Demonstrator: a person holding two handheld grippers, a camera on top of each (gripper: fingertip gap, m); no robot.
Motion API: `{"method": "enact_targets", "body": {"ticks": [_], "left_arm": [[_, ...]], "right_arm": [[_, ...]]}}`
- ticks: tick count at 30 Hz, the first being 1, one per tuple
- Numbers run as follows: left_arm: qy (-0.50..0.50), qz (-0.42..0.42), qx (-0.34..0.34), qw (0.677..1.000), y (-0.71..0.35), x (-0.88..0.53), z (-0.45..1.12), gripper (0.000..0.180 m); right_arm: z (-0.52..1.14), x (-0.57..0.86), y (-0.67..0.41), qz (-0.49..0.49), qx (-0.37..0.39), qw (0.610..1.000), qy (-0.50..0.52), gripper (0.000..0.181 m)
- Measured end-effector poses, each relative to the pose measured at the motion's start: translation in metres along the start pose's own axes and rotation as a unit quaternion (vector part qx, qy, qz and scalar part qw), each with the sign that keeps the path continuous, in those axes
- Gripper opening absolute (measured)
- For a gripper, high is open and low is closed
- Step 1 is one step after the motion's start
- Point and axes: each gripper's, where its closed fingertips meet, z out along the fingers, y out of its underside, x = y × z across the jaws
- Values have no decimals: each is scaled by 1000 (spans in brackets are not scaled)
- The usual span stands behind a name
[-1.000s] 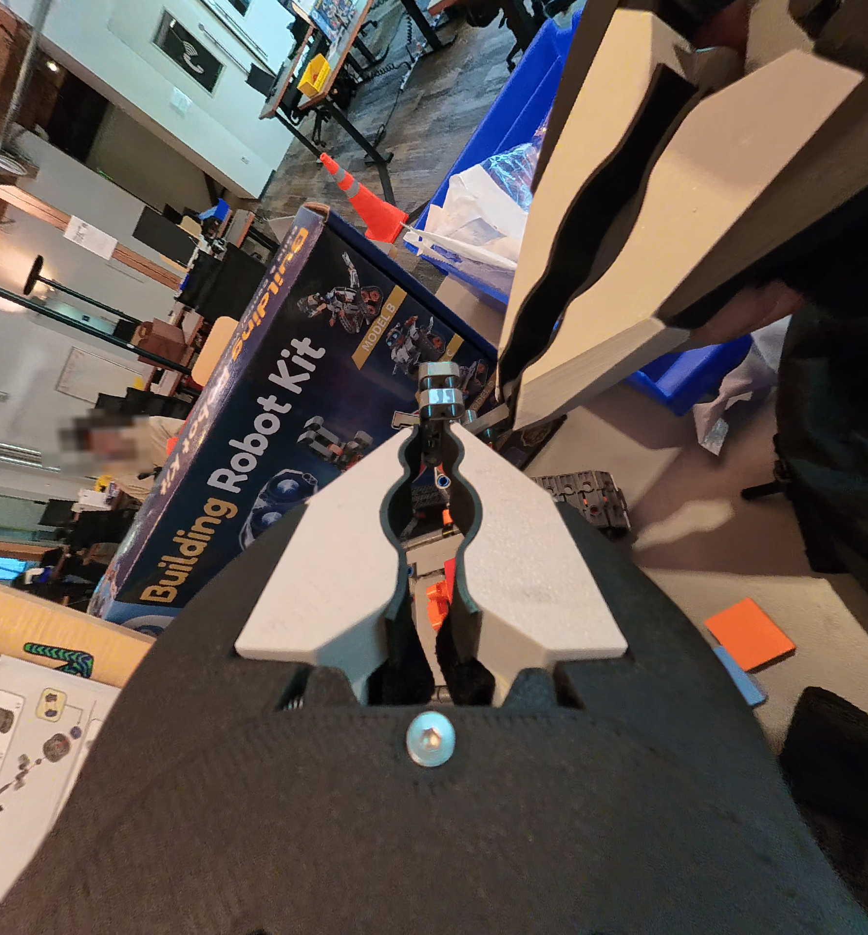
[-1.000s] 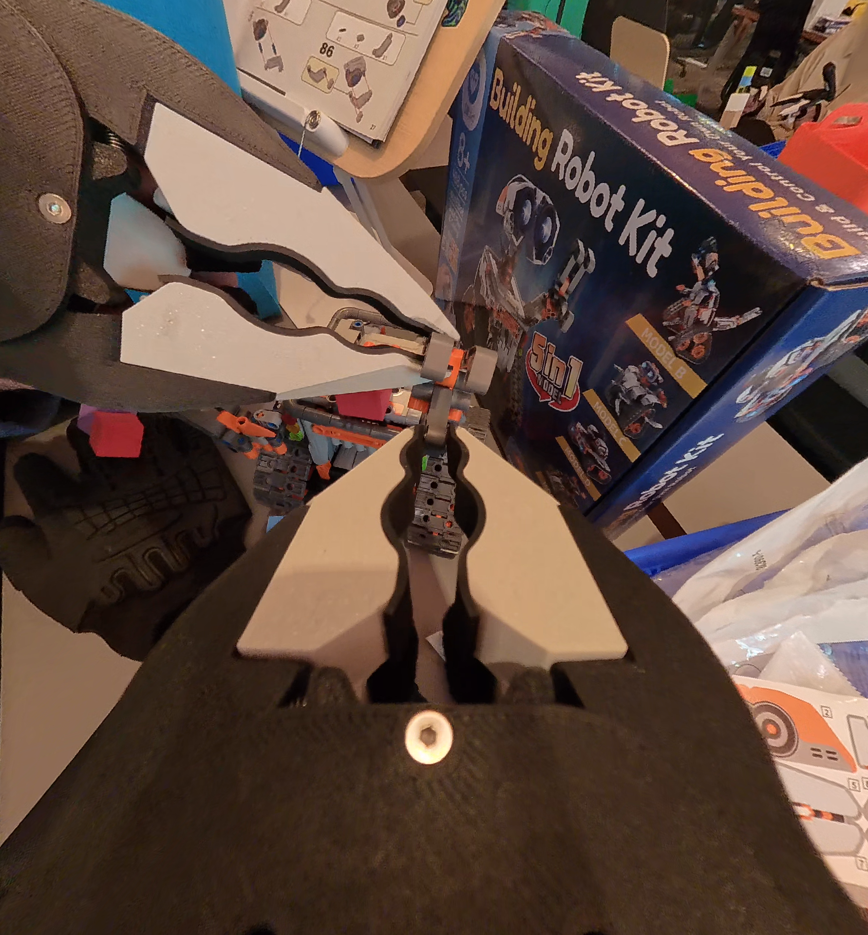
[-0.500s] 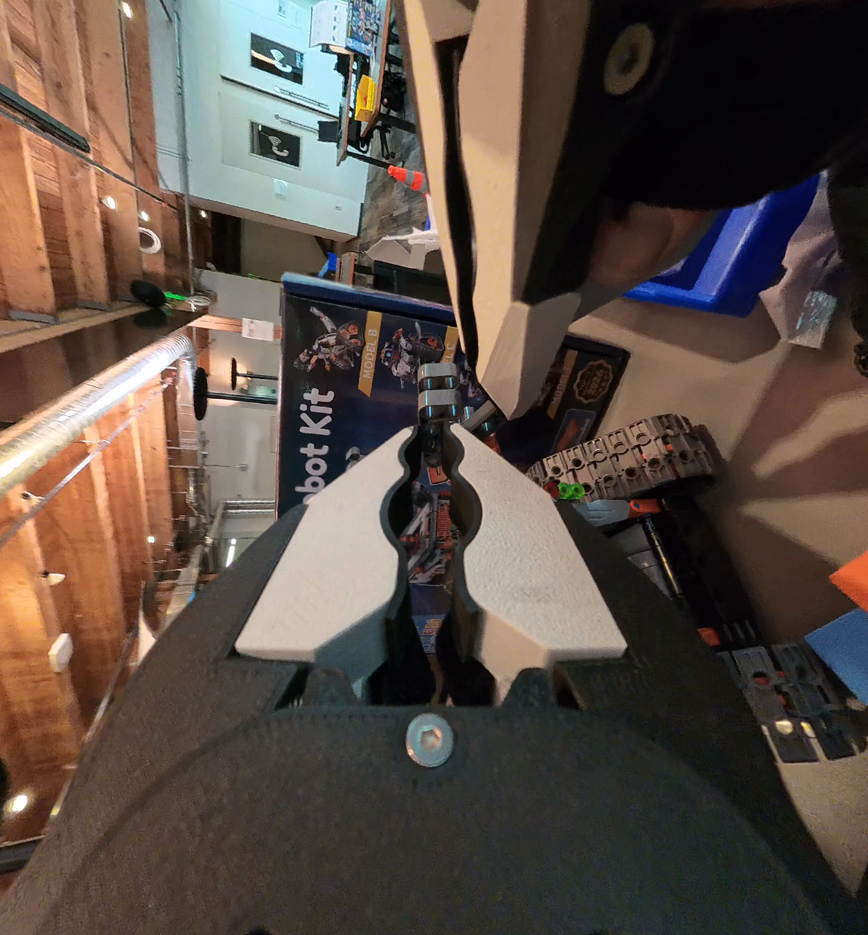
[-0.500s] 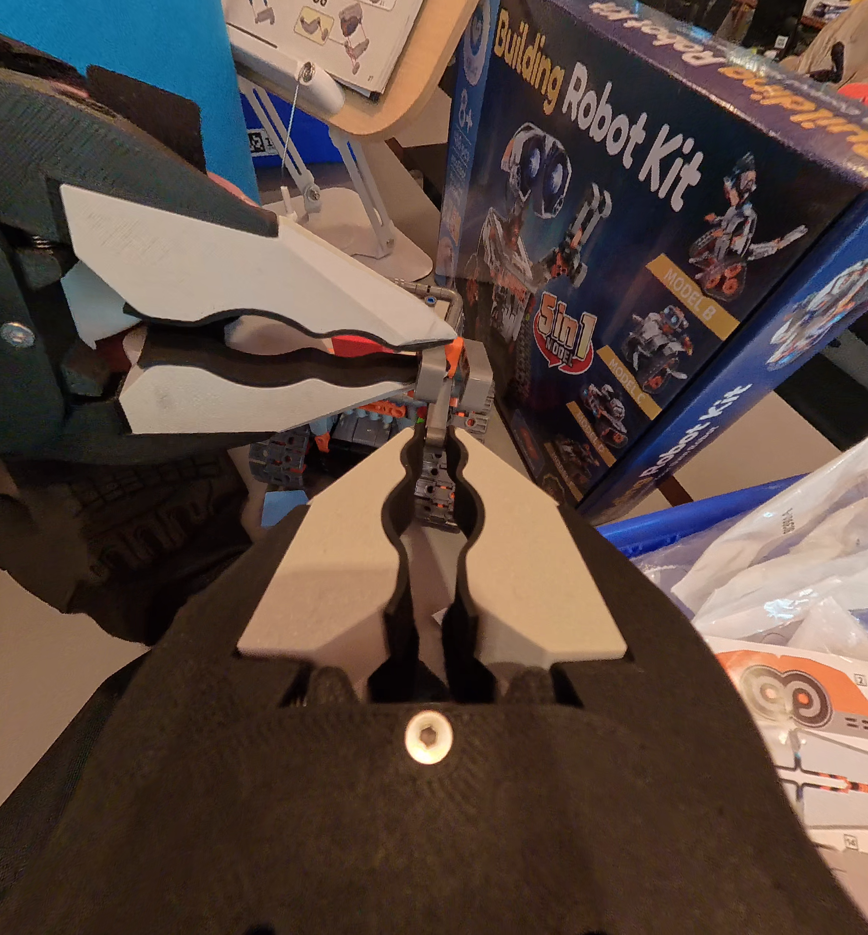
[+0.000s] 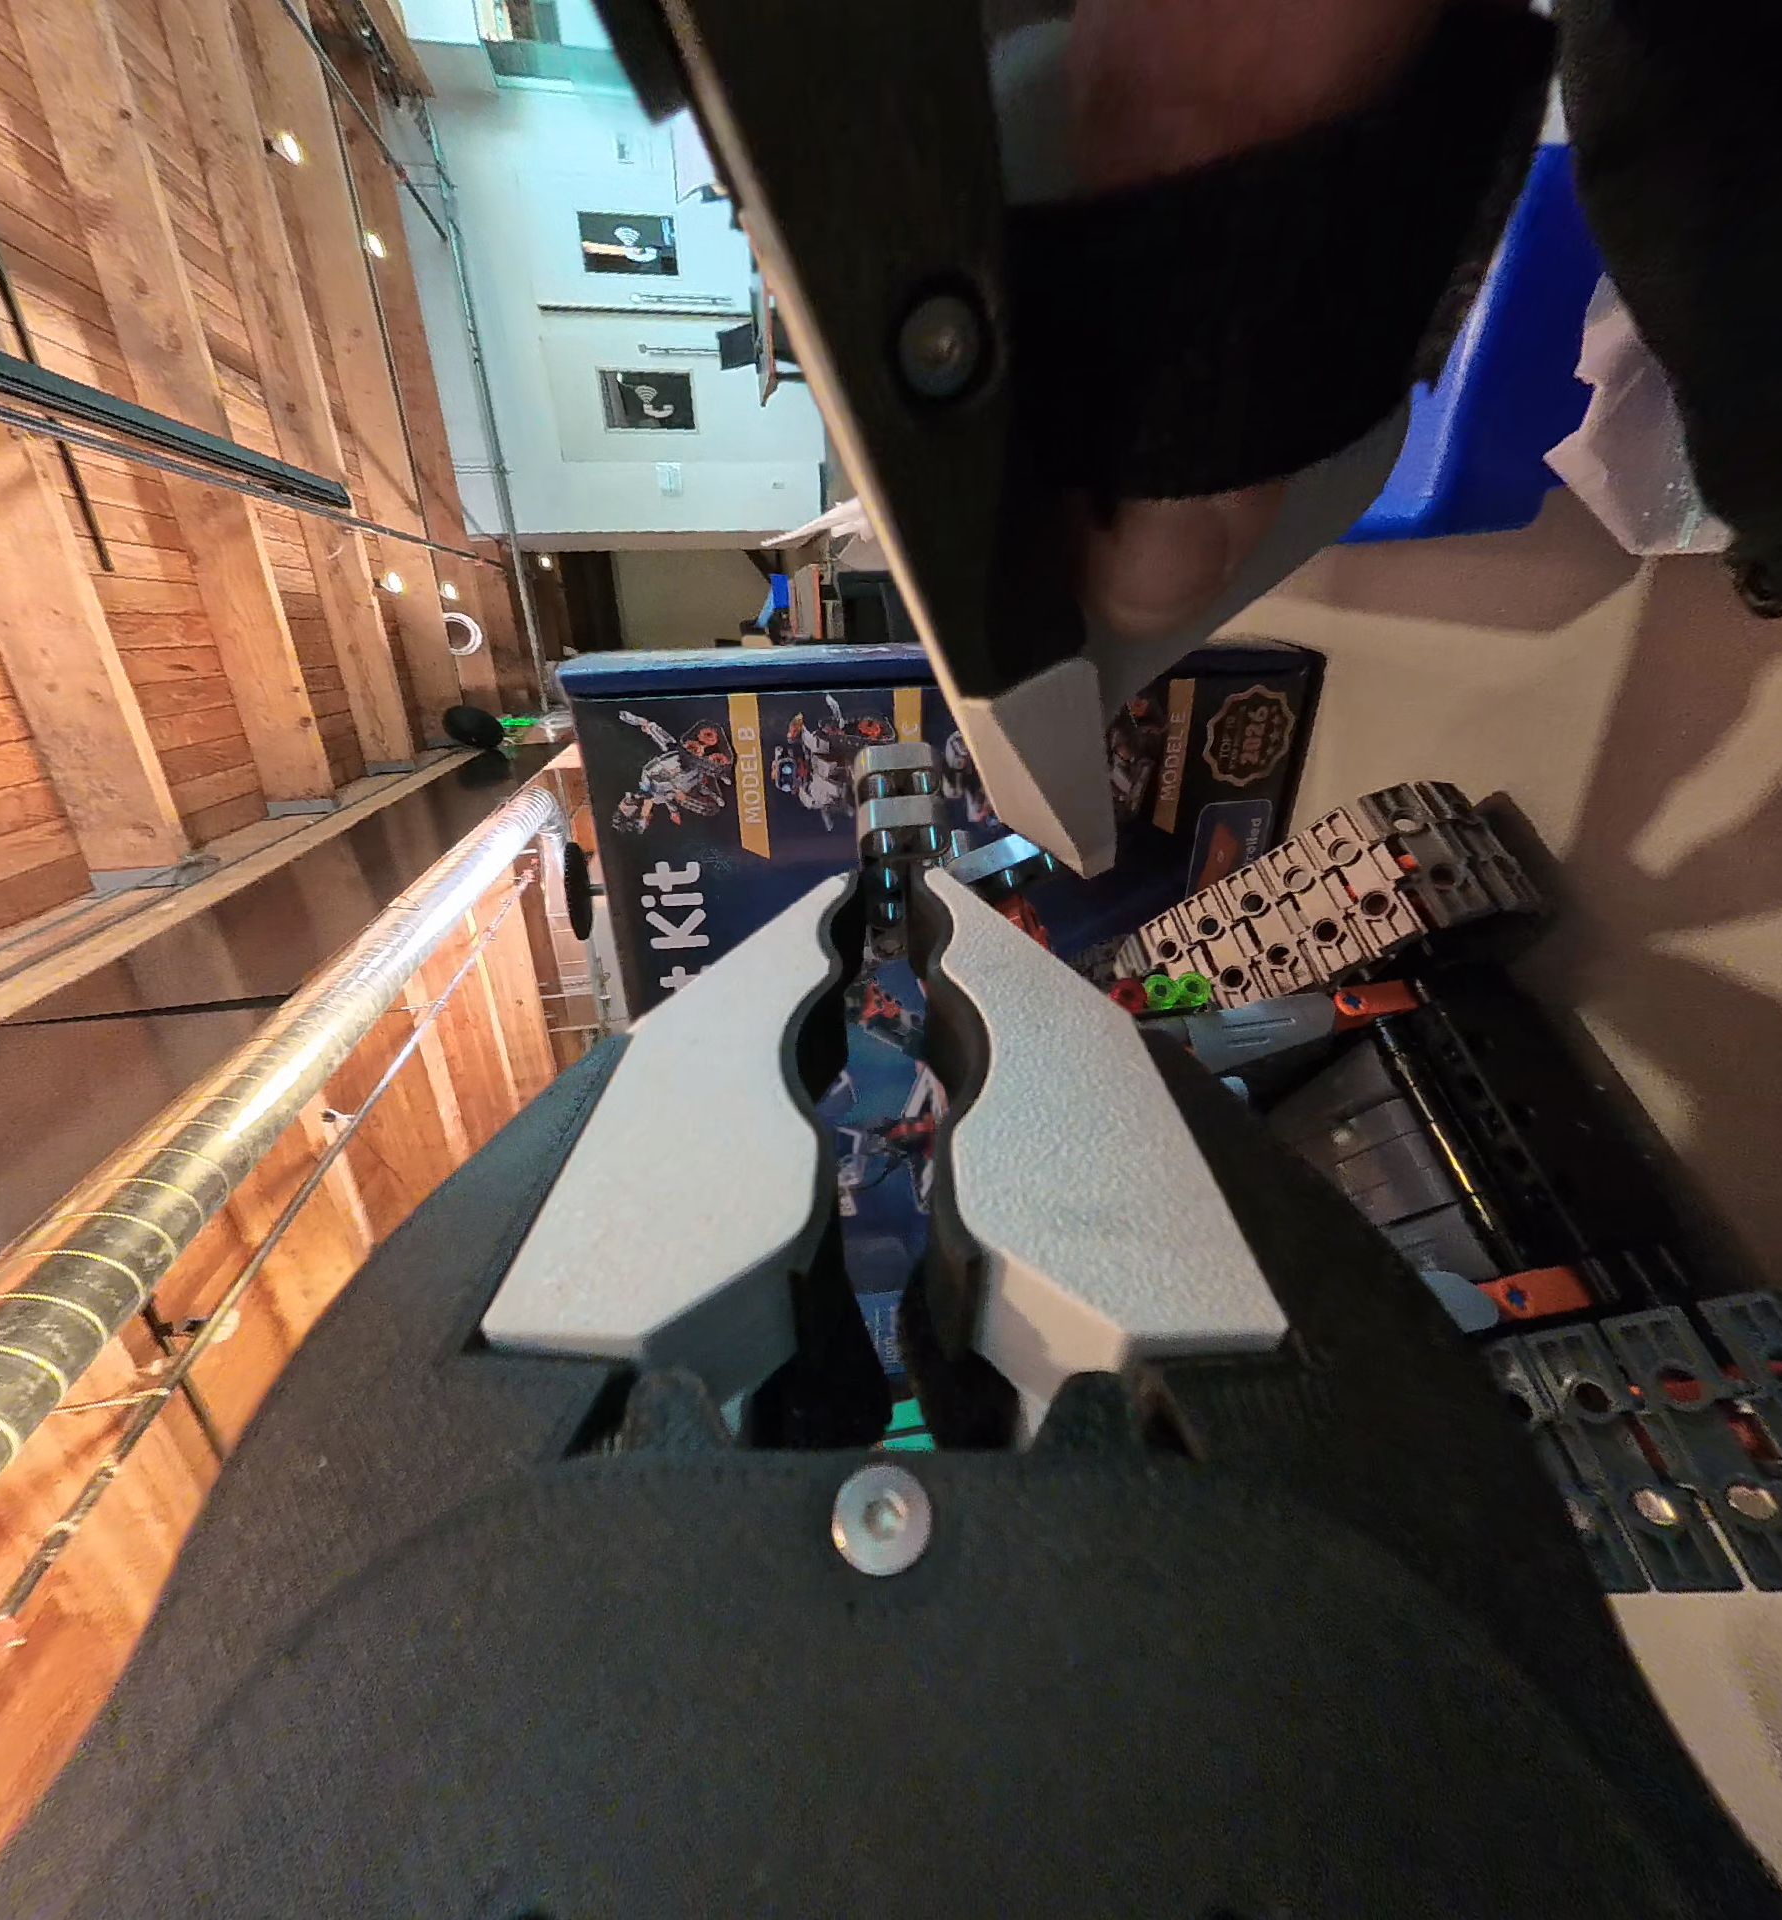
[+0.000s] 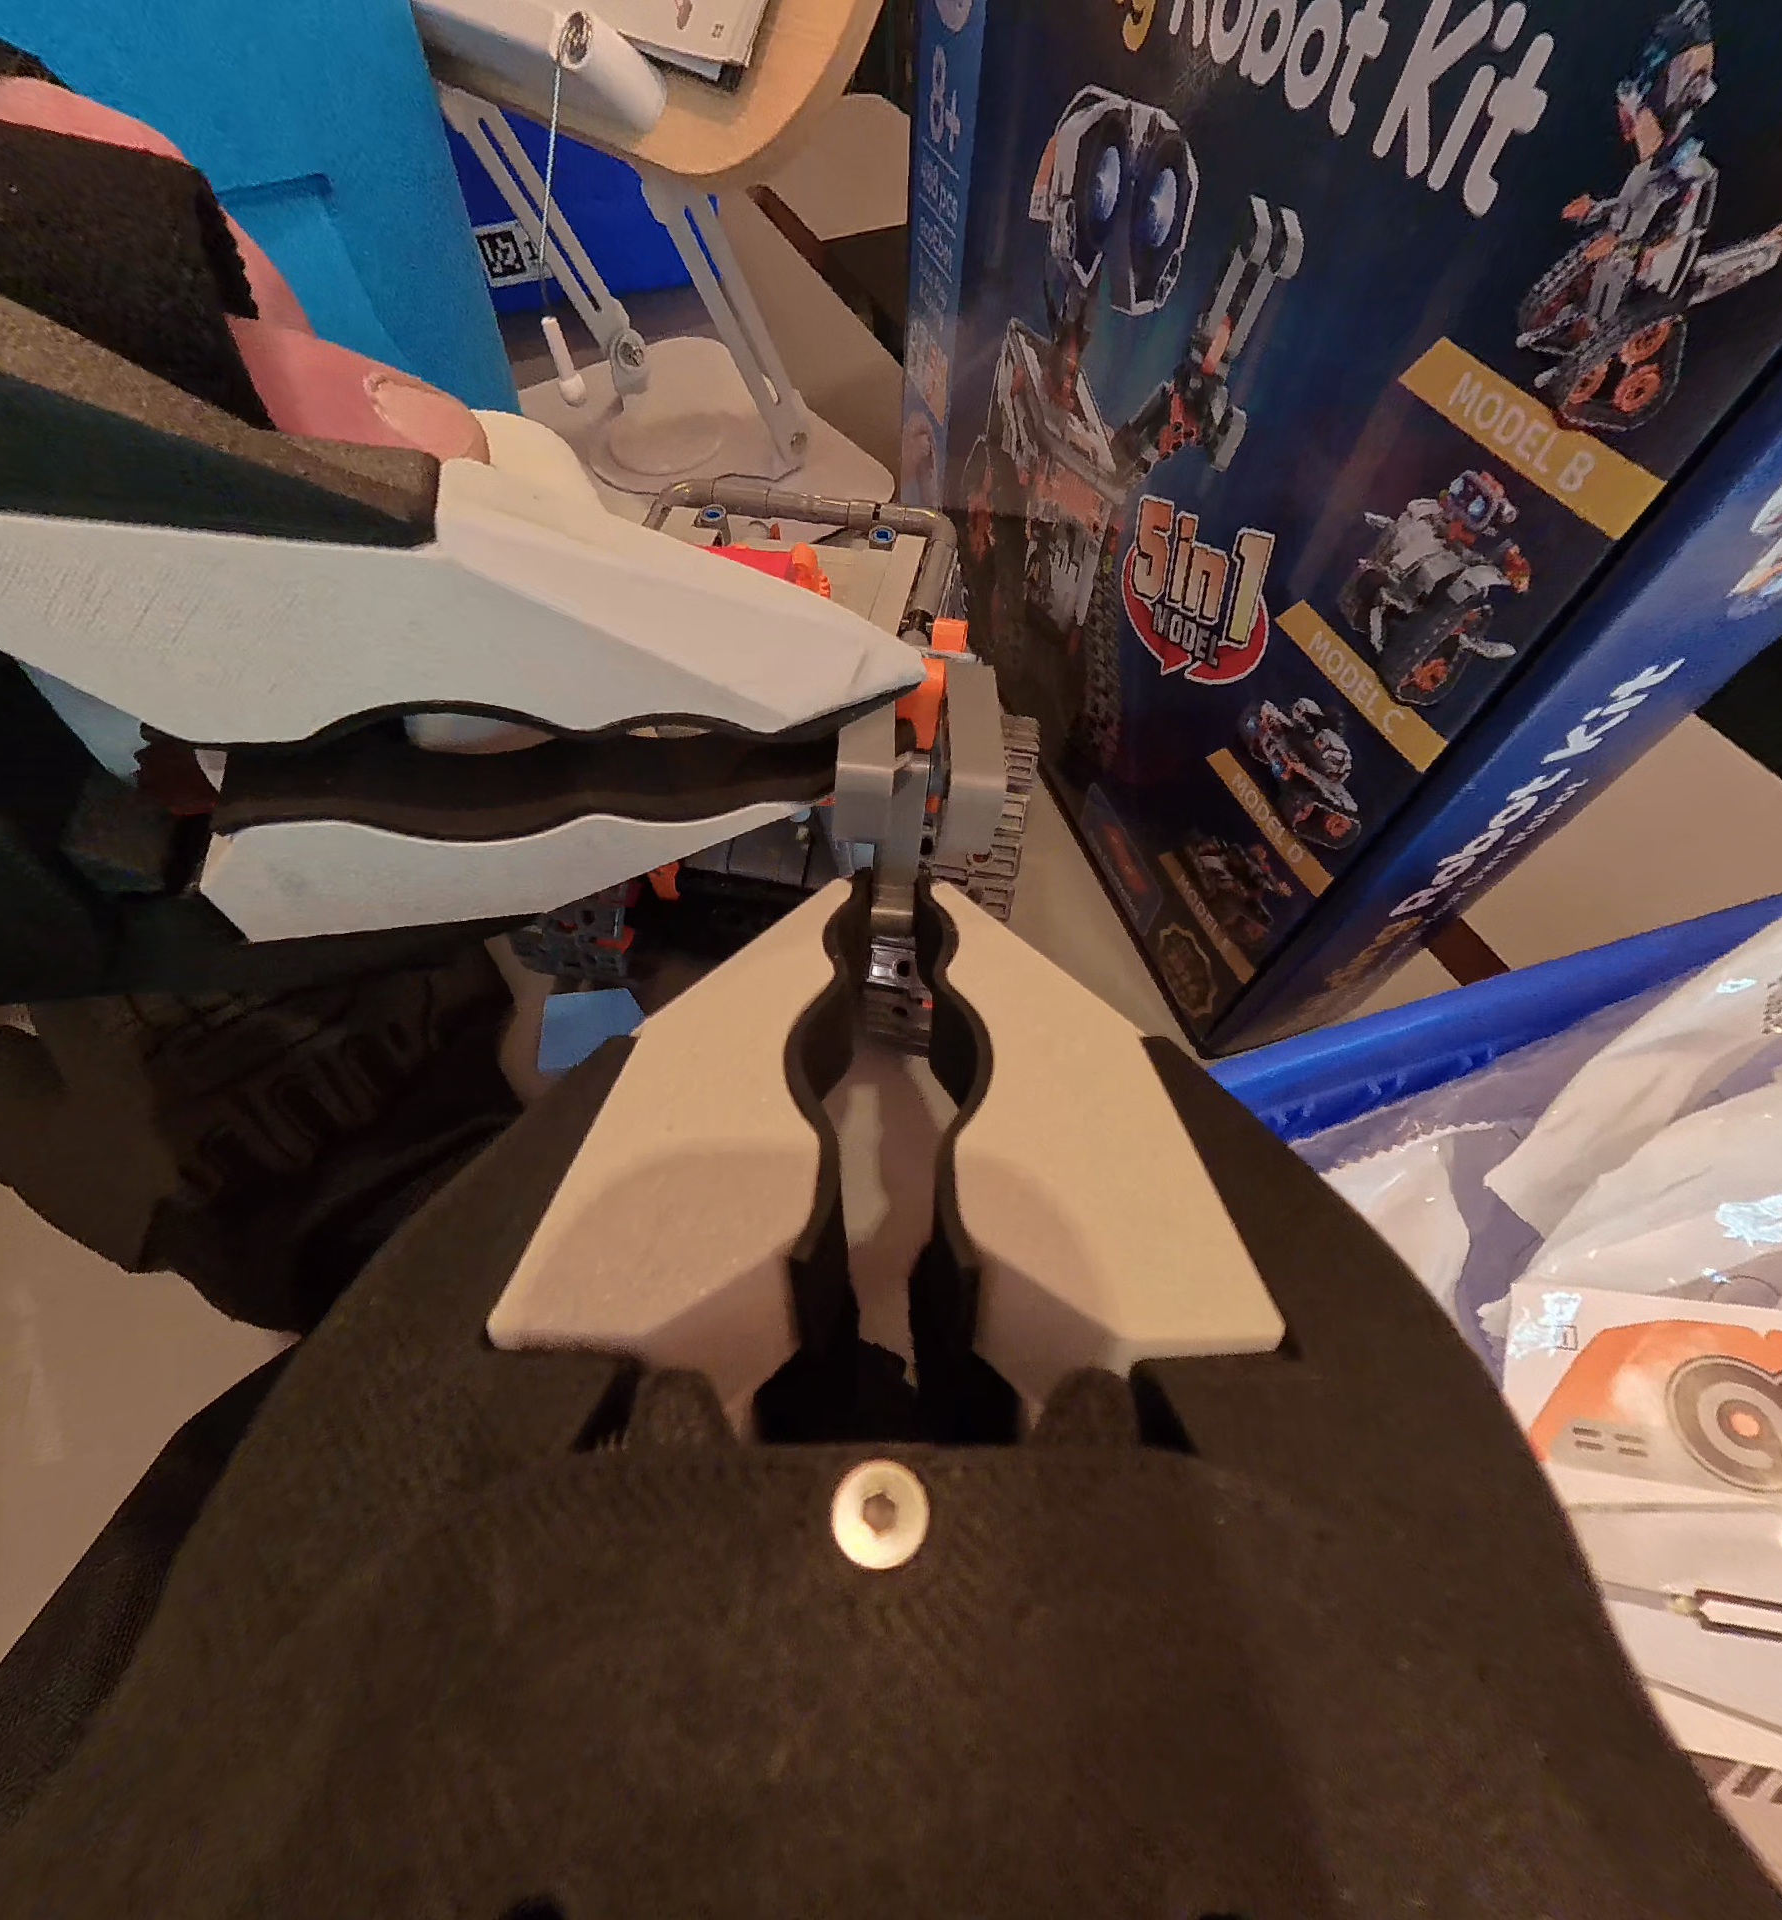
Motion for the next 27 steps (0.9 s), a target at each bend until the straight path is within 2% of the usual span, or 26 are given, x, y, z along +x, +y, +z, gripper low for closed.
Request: {"method": "enact_targets", "body": {"ticks": [3,5,6,9,13,16,18,21,27], "left_arm": [[6,-16,6,1000,1,-2,-2,6],[10,-40,6,999,2,-5,-5,21],[23,-54,12,998,0,-4,-8,21],[68,-118,-7,991,9,2,-13,30],[111,-205,-23,972,17,4,-20,31],[145,-231,-43,961,24,10,-12,35],[158,-223,-56,960,28,17,-3,37],[165,-208,-64,962,32,25,8,37],[180,-225,-55,956,35,31,22,23]], "right_arm": [[-2,-2,-2,-10,-8,1000,-11,7],[-7,-1,-5,-5,-11,1000,-19,17],[-10,-1,-6,-4,-15,1000,-26,16],[-21,0,-13,-18,-17,999,-32,27],[-27,6,-23,-7,-6,999,-31,39],[-22,7,-26,-9,-14,999,-28,36],[-18,6,-27,-4,-16,999,-34,25],[-16,6,-26,-3,-18,999,-33,24],[-16,9,-27,-2,-6,1000,-24,22]]}}
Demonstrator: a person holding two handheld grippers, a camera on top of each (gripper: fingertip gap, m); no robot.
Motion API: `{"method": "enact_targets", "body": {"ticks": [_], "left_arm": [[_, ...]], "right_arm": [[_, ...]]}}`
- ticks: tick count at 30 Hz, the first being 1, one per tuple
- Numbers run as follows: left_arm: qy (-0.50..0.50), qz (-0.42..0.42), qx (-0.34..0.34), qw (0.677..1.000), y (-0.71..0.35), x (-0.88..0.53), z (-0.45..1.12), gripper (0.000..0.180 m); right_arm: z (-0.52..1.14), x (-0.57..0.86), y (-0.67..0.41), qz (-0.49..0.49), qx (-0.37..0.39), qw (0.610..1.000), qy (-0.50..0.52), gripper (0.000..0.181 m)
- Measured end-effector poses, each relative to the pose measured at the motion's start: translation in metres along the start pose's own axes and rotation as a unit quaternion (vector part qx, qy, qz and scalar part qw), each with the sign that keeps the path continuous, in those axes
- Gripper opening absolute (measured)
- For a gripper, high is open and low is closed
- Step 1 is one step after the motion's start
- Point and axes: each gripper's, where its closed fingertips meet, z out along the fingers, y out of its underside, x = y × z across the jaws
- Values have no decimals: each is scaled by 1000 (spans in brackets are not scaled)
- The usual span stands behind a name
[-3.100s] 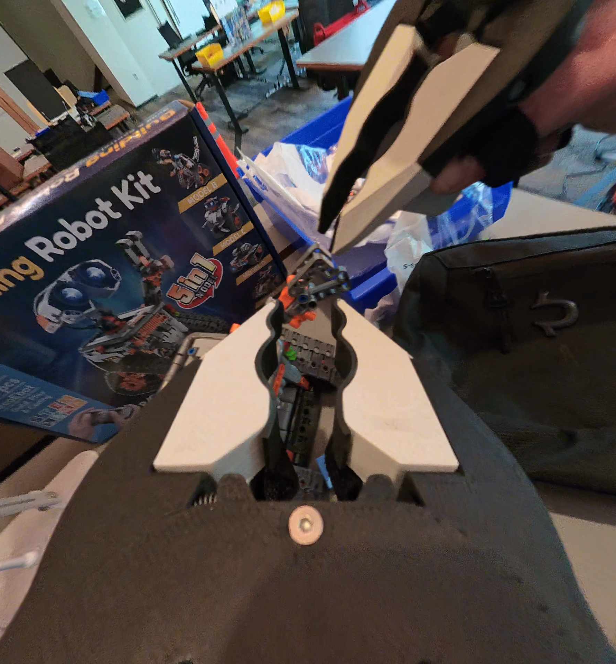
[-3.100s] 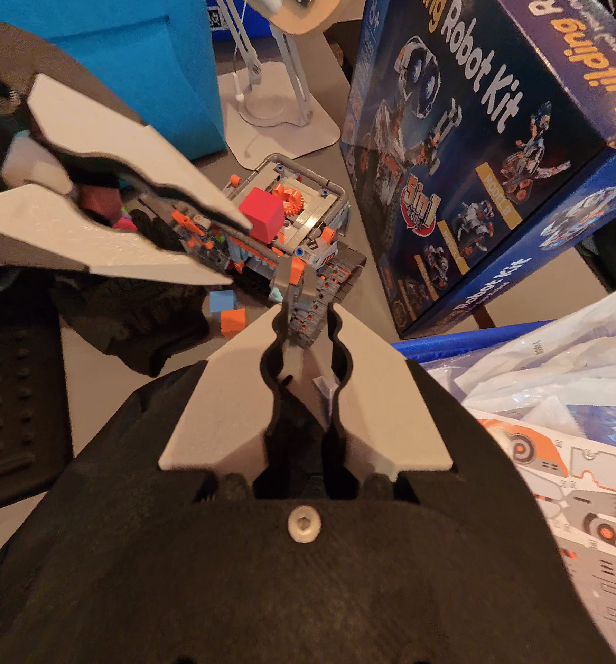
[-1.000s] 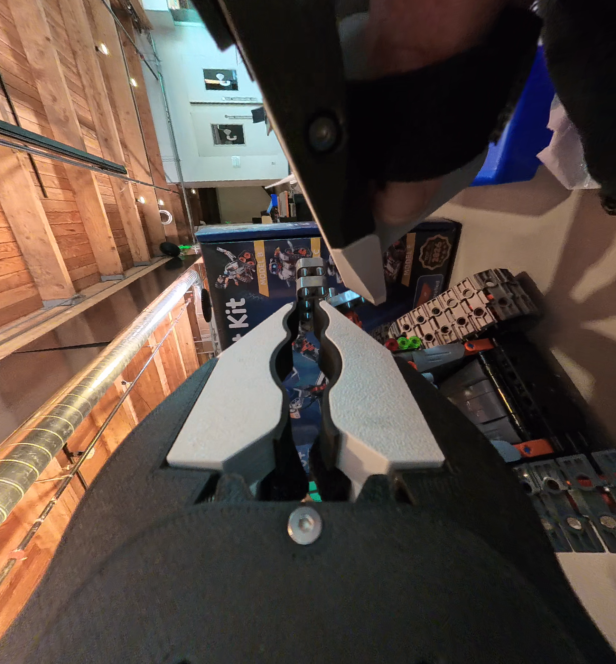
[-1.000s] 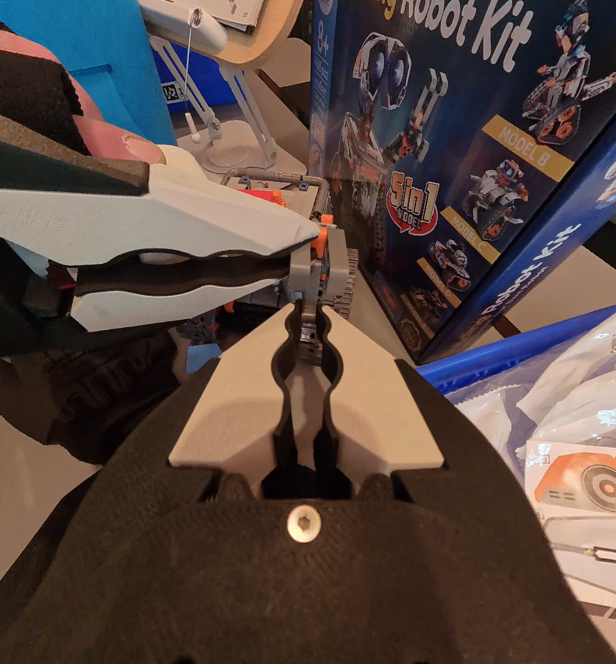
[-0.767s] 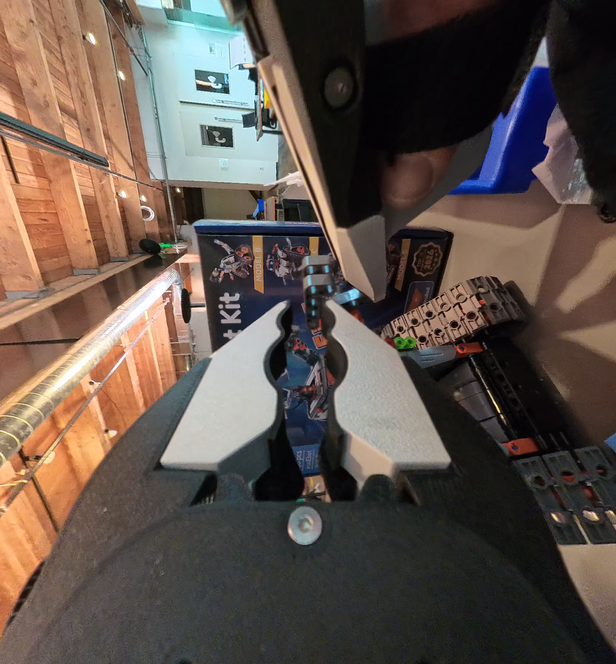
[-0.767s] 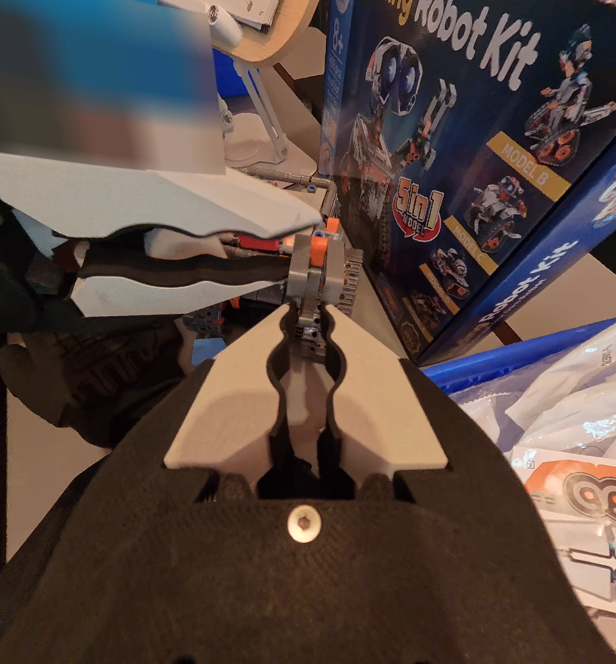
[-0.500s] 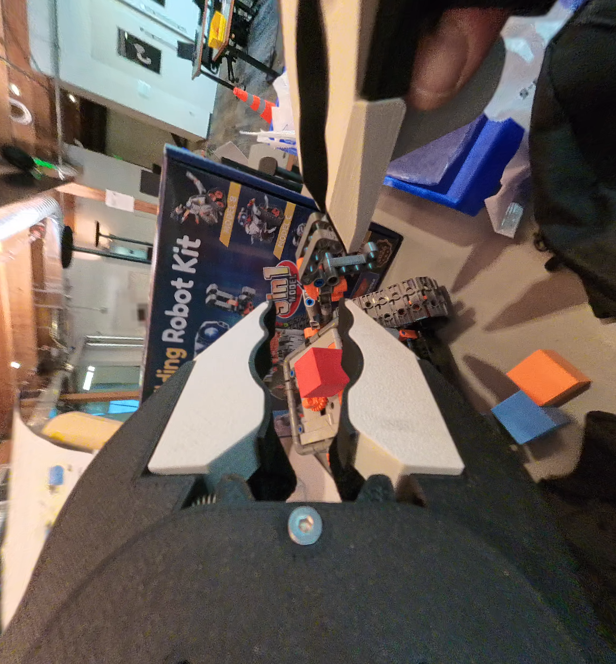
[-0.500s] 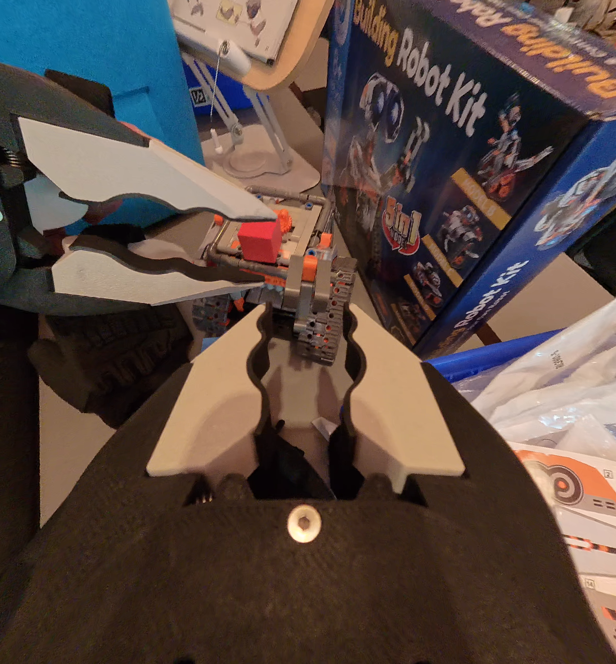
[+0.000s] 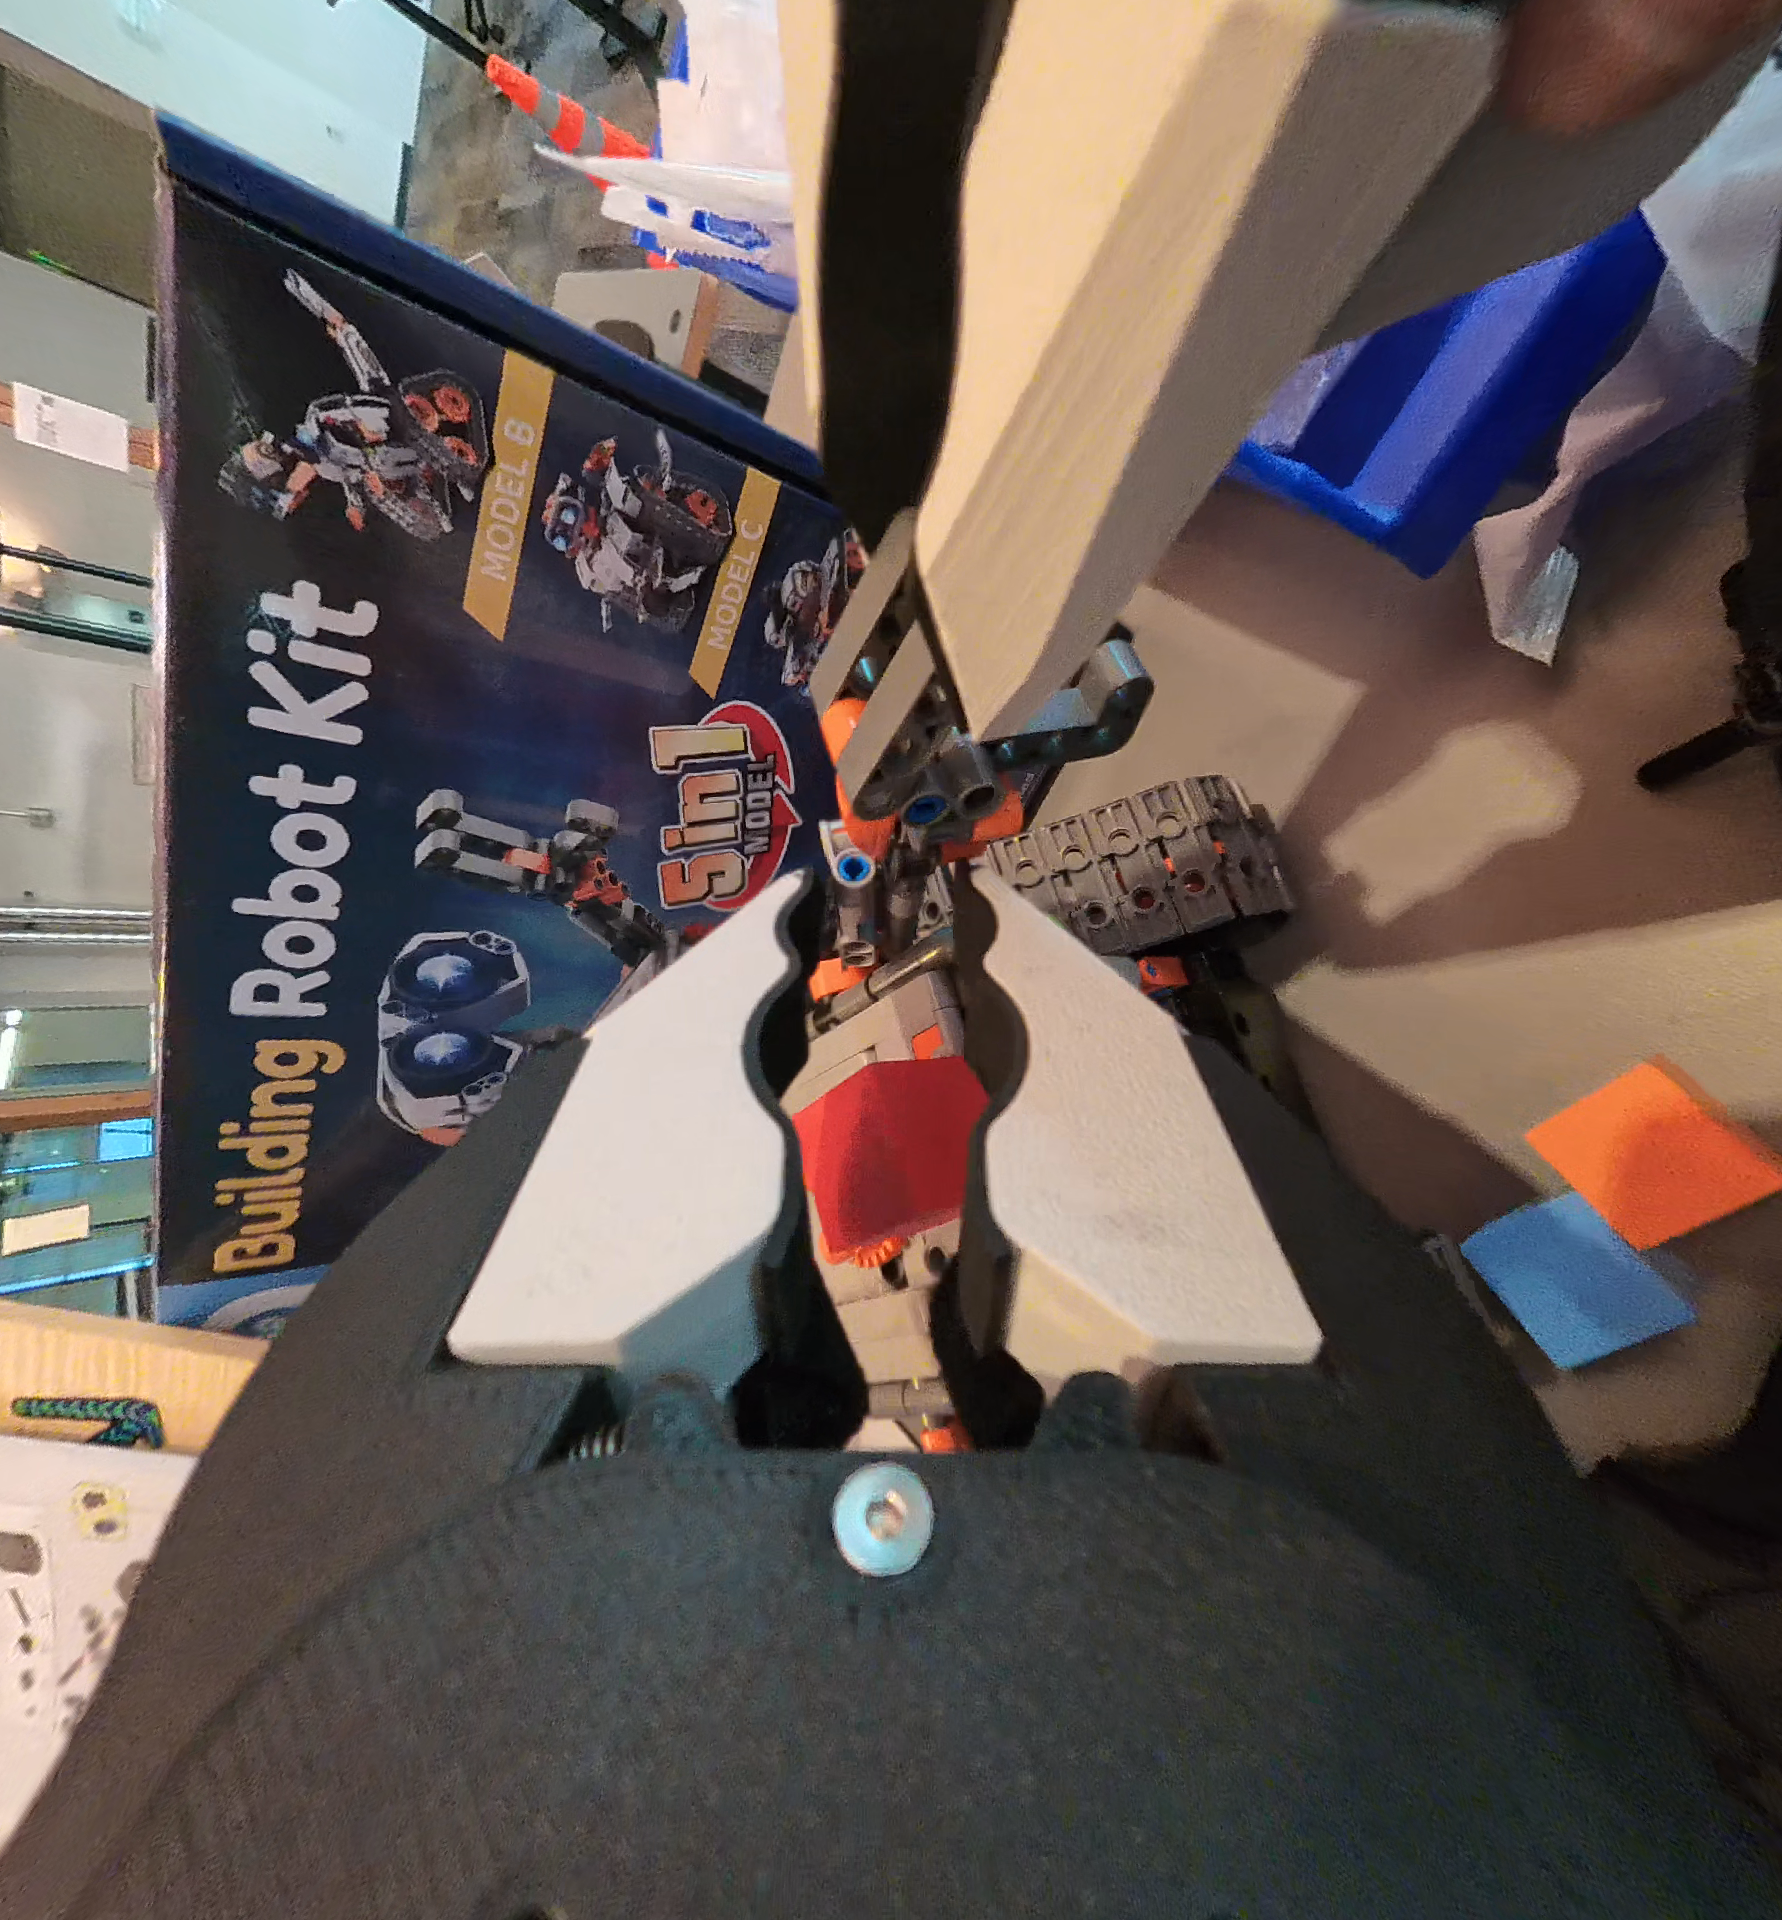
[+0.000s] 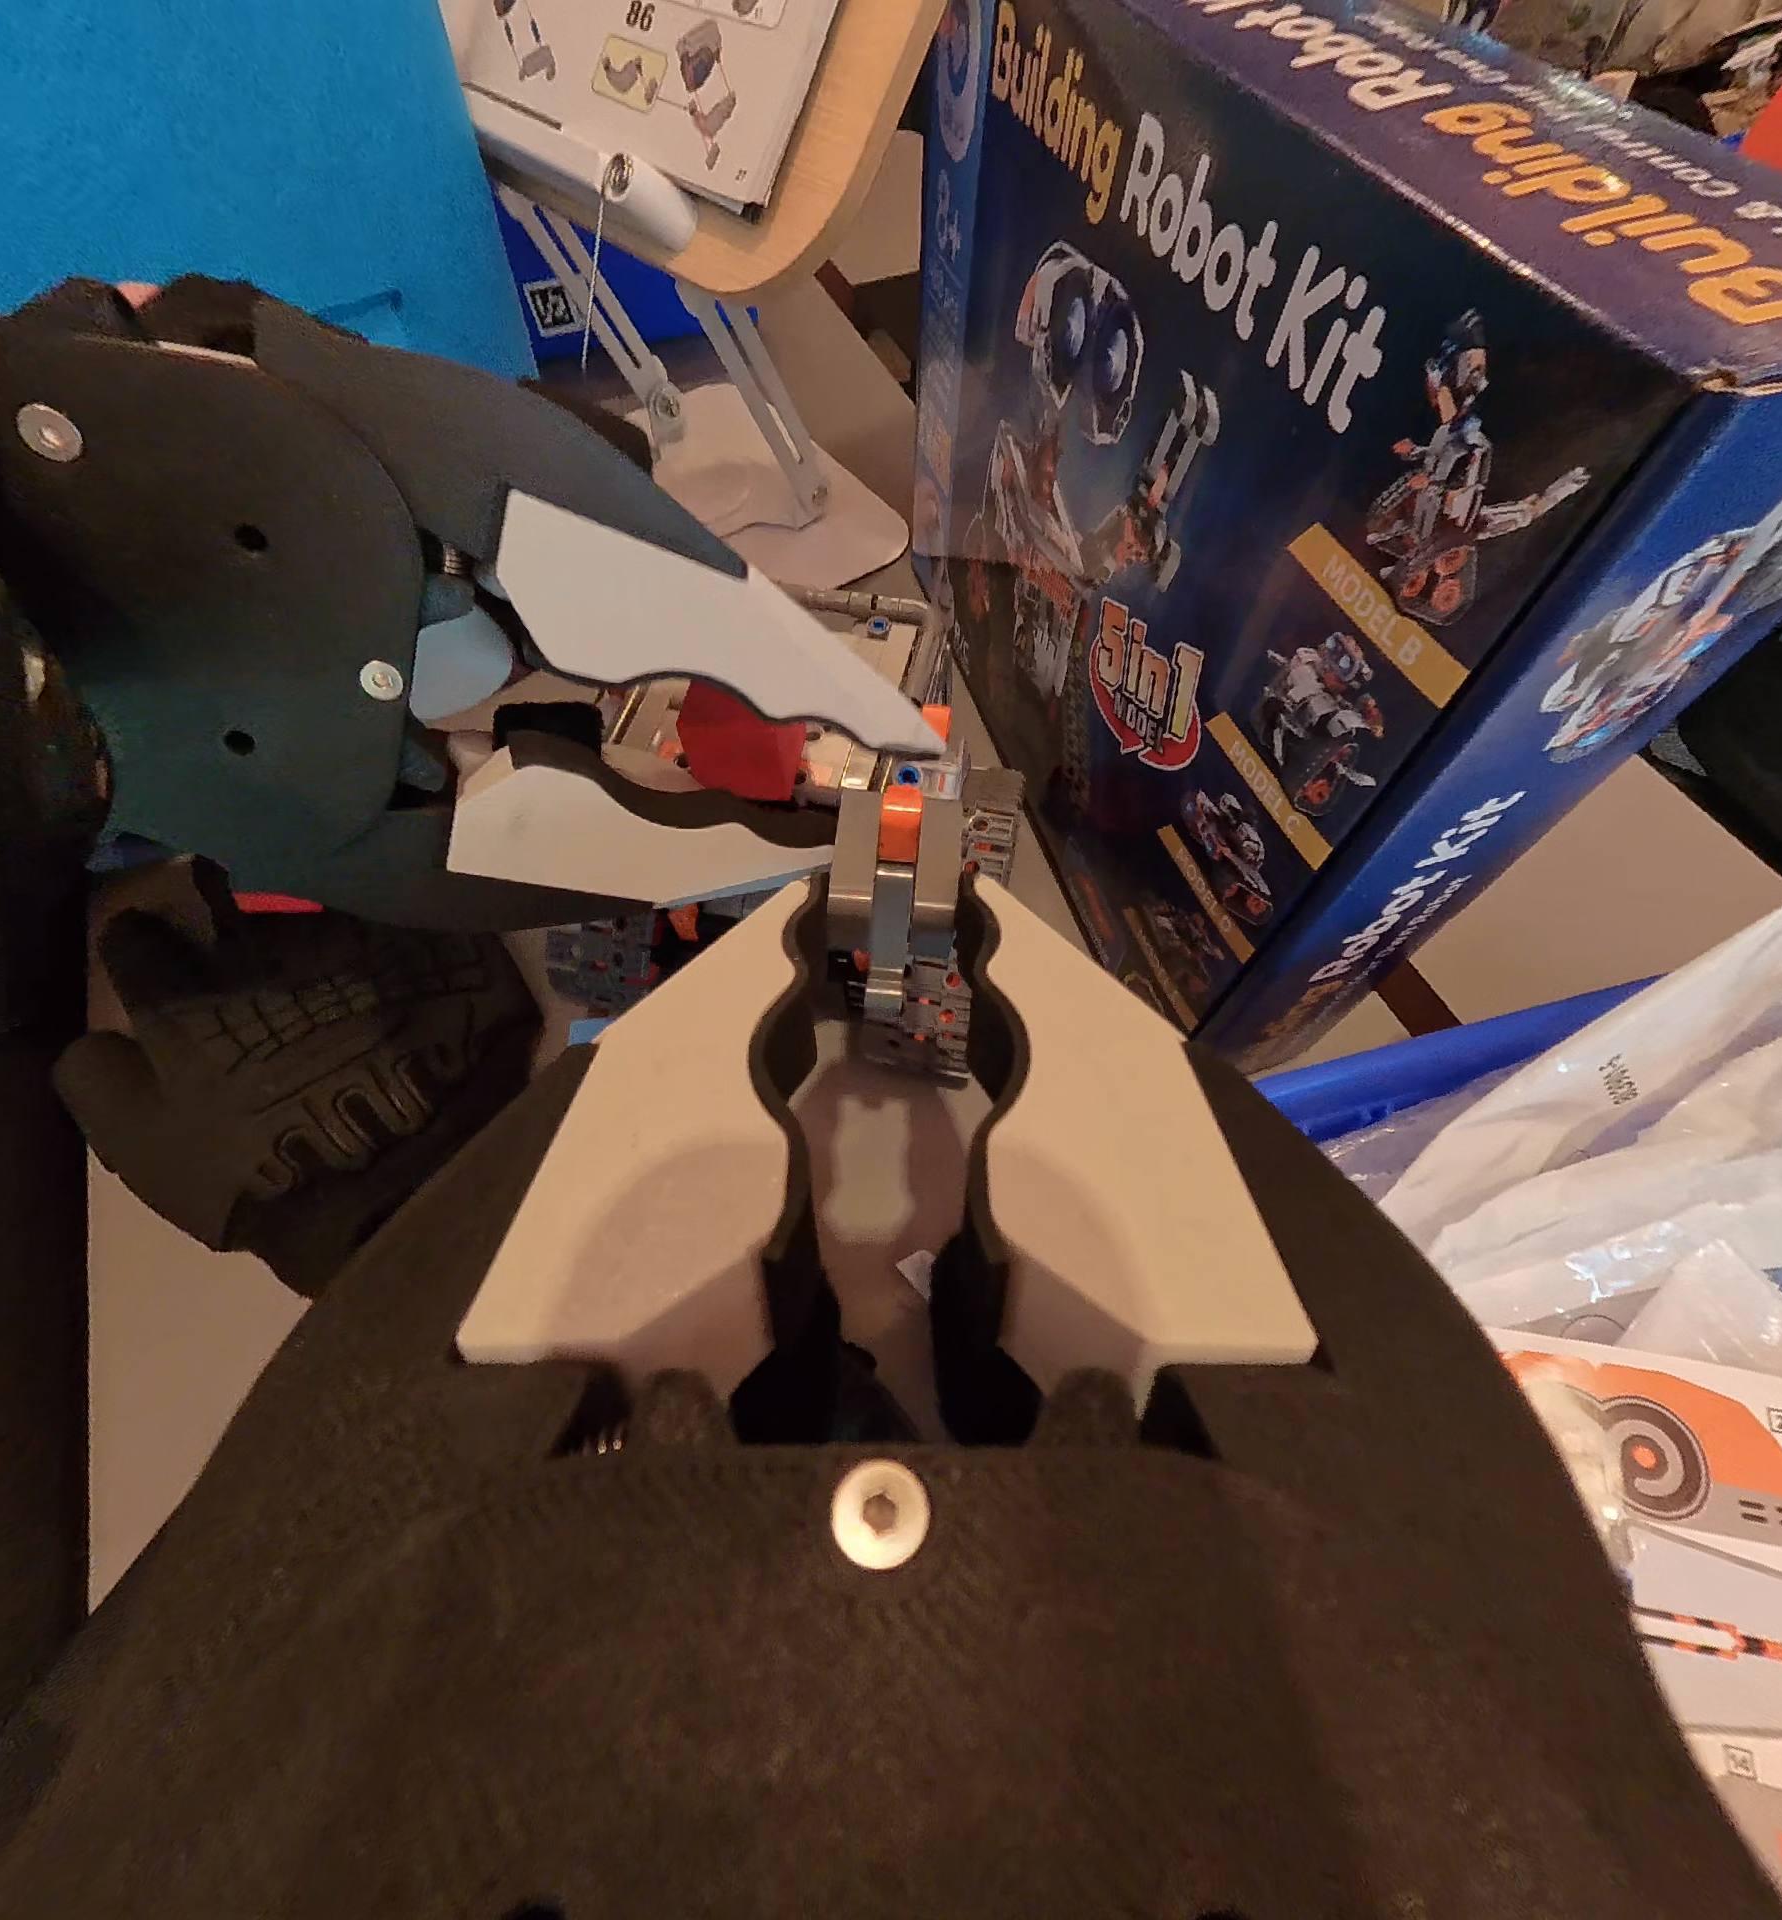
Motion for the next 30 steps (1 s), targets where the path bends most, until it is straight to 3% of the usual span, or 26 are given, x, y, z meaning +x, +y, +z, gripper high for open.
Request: {"method": "enact_targets", "body": {"ticks": [2,12,30], "left_arm": [[5,-10,12,1000,-2,-2,1,16],[58,-119,67,989,-6,-7,4,16],[119,-237,105,958,-8,-10,6,17]], "right_arm": [[0,1,-2,8,11,1000,2,23],[-2,7,-12,47,72,996,3,22],[0,8,-13,16,93,995,31,22]]}}
